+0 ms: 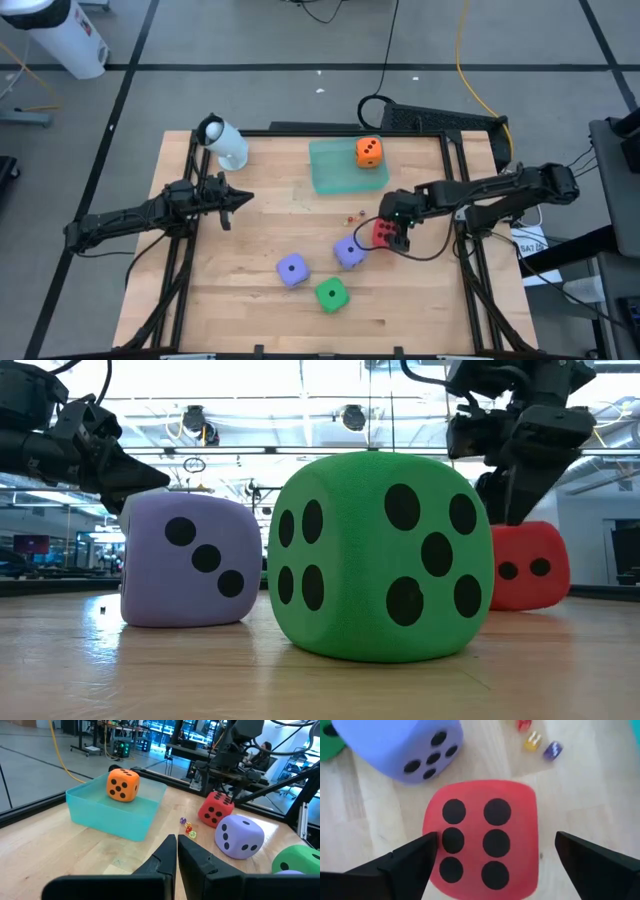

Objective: Pick & Place Dice
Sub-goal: Put the big red dice into the transparent blue bin

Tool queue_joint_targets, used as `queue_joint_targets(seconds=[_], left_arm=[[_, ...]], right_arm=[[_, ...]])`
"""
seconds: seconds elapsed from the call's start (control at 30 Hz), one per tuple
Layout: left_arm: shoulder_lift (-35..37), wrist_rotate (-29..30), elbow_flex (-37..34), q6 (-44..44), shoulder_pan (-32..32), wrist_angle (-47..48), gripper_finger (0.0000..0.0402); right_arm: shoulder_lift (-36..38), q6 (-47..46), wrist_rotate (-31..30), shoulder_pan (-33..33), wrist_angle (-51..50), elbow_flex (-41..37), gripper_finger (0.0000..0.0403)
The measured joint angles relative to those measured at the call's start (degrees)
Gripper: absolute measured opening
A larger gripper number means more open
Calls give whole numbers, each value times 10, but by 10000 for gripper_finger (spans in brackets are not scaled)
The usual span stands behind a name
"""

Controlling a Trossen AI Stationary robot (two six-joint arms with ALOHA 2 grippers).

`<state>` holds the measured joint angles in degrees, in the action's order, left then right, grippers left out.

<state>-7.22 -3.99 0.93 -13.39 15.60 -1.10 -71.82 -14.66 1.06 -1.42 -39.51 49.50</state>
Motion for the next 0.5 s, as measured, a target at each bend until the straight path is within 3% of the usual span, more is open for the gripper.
queue_joint_targets(seconds=[0.27,0.5], left_arm=[[0,0,0,2,0,0,26],[0,0,0,4,0,0,26]], right_arm=[[30,19,-19,0,6,0,399],[37,-46,-9,-6,7,12,397]])
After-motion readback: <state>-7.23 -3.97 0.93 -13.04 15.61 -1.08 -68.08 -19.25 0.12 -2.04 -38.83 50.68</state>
